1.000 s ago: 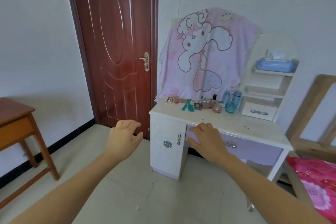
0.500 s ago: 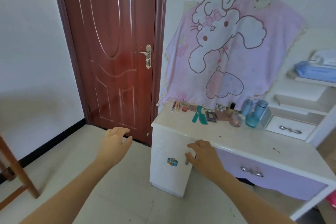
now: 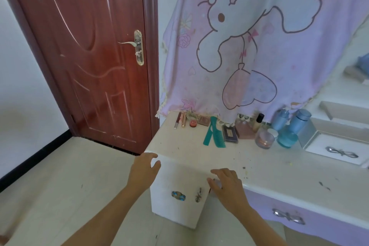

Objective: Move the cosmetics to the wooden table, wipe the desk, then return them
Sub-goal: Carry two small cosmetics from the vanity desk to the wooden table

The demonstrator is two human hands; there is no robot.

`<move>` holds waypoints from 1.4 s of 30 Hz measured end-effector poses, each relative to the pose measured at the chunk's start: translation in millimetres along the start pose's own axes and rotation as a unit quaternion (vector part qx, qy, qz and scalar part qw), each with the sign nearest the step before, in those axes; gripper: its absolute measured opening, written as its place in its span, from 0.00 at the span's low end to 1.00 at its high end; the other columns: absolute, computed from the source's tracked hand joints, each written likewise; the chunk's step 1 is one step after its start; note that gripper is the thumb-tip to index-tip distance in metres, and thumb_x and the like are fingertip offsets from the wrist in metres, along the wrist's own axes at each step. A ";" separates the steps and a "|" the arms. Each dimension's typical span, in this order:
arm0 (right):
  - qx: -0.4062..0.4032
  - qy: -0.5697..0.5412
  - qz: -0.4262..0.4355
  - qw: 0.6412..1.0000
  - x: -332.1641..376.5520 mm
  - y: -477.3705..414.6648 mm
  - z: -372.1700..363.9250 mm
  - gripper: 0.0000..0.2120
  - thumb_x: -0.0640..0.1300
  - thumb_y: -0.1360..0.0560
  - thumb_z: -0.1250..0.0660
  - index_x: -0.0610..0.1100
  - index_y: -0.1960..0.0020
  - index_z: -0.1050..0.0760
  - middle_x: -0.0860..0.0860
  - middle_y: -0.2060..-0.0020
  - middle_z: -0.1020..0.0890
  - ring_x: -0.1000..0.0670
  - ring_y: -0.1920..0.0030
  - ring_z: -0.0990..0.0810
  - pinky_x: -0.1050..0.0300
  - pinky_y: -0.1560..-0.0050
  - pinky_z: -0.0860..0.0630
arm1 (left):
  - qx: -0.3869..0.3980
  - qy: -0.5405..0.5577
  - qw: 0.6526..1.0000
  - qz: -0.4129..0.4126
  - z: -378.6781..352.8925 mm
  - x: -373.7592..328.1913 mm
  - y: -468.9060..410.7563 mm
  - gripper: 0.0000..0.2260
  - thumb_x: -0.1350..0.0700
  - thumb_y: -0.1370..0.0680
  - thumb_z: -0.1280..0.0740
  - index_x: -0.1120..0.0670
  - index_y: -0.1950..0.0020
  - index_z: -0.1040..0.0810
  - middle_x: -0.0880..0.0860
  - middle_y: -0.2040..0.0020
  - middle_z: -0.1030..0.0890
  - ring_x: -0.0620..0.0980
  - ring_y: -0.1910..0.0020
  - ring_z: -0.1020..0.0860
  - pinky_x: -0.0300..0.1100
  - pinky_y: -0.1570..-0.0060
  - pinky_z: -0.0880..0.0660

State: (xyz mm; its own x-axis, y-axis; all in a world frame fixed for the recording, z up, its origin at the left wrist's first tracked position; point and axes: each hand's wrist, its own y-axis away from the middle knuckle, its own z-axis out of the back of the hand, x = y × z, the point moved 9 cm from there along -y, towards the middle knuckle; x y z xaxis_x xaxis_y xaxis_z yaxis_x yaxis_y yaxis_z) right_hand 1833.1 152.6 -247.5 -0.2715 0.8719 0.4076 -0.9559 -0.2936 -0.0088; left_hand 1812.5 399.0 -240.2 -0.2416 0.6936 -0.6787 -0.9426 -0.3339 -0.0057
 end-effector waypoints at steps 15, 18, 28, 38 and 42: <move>0.064 -0.020 -0.002 0.998 -17.2 -149.5 -90.6 0.18 0.57 0.33 0.46 0.51 0.58 0.20 0.56 0.64 0.19 0.52 0.62 0.19 0.61 0.69 0.24 | 0.019 0.013 0.993 0.112 -85.7 39.4 -124.1 0.14 0.57 0.22 0.39 0.58 0.38 0.26 0.54 0.36 0.26 0.53 0.35 0.32 0.42 0.40 0.34; 0.060 0.047 0.027 0.997 -7.2 -178.8 -76.5 0.18 0.56 0.30 0.45 0.51 0.55 0.19 0.55 0.60 0.19 0.52 0.58 0.19 0.60 0.64 0.23 | 0.024 0.004 0.995 0.099 -91.0 36.5 -159.7 0.14 0.56 0.22 0.39 0.57 0.37 0.27 0.54 0.36 0.27 0.53 0.35 0.34 0.44 0.38 0.35; 0.101 0.058 -0.051 0.992 1.4 -291.7 -85.3 0.21 0.54 0.21 0.47 0.50 0.30 0.38 0.51 0.33 0.32 0.50 0.32 0.38 0.55 0.34 0.39 | 0.082 -0.051 0.995 0.011 -122.3 23.3 -287.1 0.16 0.55 0.22 0.40 0.57 0.36 0.29 0.55 0.35 0.27 0.54 0.35 0.32 0.43 0.38 0.34; 0.007 0.010 -0.093 0.996 0.9 -352.7 -91.0 0.24 0.55 0.28 0.45 0.38 0.44 0.26 0.42 0.48 0.21 0.39 0.46 0.25 0.46 0.49 0.28 | 0.115 -0.187 0.970 -0.103 -147.1 20.9 -307.5 0.26 0.53 0.46 0.20 0.59 0.51 0.20 0.53 0.56 0.17 0.52 0.58 0.18 0.42 0.67 0.22; 0.075 0.080 -0.118 0.987 -10.5 -387.7 -102.7 0.20 0.50 0.23 0.42 0.40 0.36 0.33 0.44 0.37 0.28 0.43 0.36 0.33 0.50 0.36 0.38 | 0.144 -0.140 0.979 -0.045 -148.9 23.4 -309.5 0.23 0.53 0.23 0.39 0.58 0.30 0.37 0.53 0.32 0.31 0.53 0.32 0.34 0.46 0.38 0.35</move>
State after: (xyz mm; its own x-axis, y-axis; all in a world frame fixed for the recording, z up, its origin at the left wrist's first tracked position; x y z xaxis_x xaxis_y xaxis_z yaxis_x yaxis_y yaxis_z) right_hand 2195.1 297.5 -342.1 -0.0699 0.9701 0.2323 -0.9705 -0.1199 0.2090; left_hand 2132.9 423.6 -363.6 -0.1712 0.8734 -0.4560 -0.9790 -0.0988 0.1783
